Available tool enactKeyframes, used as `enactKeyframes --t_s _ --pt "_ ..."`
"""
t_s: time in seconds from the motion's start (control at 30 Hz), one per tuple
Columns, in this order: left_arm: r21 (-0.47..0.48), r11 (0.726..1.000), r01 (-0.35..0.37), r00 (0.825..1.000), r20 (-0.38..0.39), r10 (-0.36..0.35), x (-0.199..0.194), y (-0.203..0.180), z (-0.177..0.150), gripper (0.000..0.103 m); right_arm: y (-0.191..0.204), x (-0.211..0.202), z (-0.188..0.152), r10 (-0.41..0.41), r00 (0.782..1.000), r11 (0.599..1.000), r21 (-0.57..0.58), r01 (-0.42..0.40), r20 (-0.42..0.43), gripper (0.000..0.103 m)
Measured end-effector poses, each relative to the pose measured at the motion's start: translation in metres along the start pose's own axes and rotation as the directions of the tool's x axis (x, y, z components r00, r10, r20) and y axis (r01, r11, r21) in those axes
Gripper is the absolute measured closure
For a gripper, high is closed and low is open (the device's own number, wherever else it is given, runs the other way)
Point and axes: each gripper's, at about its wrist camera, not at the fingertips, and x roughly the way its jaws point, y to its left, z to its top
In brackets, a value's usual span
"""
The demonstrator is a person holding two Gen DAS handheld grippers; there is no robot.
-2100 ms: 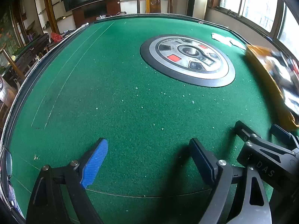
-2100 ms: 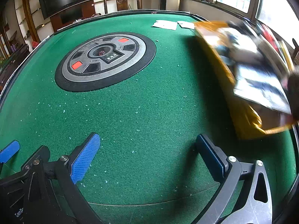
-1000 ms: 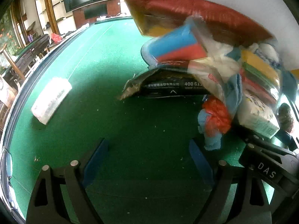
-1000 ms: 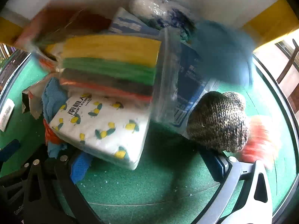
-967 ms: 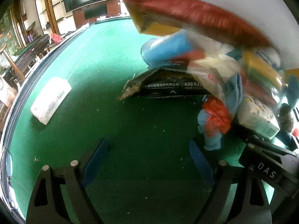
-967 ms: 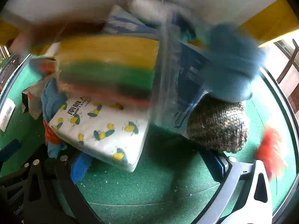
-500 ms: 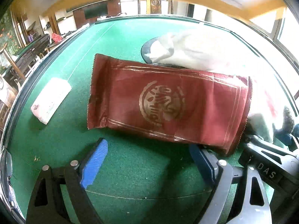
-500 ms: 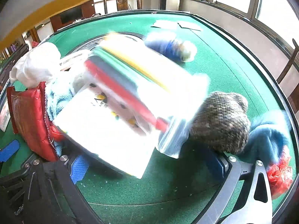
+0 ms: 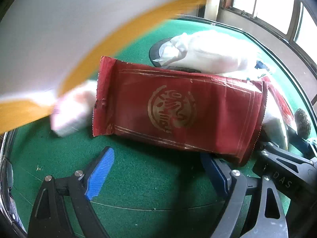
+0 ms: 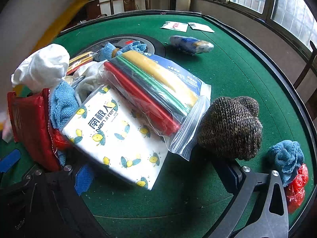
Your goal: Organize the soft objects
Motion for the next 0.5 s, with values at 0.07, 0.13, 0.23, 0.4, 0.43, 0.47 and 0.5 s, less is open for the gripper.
enactKeyframes --t_s 0.07,0.13,0.23,0.4,0.43,0.47,0.5 --pt "0.003 1.000 0.000 1.000 -0.001 0.000 0.0009 0.0007 0.0016 0.014 -0.0001 0.0001 -0.0002 0.000 1.000 1.000 0.000 0.000 0.000 0.000" --pt "0.000 1.000 0.004 1.000 -0.001 -0.004 0.0027 0.0016 0.0015 0.014 -0.0003 0.0003 -0.0004 0.000 1.000 1.000 0.000 0.000 0.000 0.000" --pt "0.000 1.000 0.005 1.000 0.002 -0.005 0.0011 -0.0003 0.0006 0.014 0.0000 0.0008 -0.0009 0.000 1.000 1.000 0.000 0.000 0.000 0.000" --pt "0.002 1.000 0.003 1.000 0.003 -0.003 0.0013 -0.0019 0.0011 0.014 0.0012 -0.0023 0.0001 0.000 1.000 1.000 0.000 0.000 0.000 0.000" --pt "0.000 1.000 0.006 1.000 0.004 -0.006 0.0011 -0.0019 0.0012 0.014 0.0011 -0.0022 -0.0001 0.000 1.000 1.000 0.000 0.000 0.000 0.000" --pt "0.001 1.000 0.003 1.000 0.003 -0.003 0.0011 -0.0021 0.0013 0.014 0.0011 -0.0021 -0.0001 0.000 1.000 1.000 0.000 0.000 0.000 0.000" --pt "0.001 1.000 0.003 1.000 0.003 -0.003 0.0012 -0.0023 0.0011 0.014 0.0014 -0.0022 -0.0003 0.000 1.000 1.000 0.000 0.000 0.000 0.000"
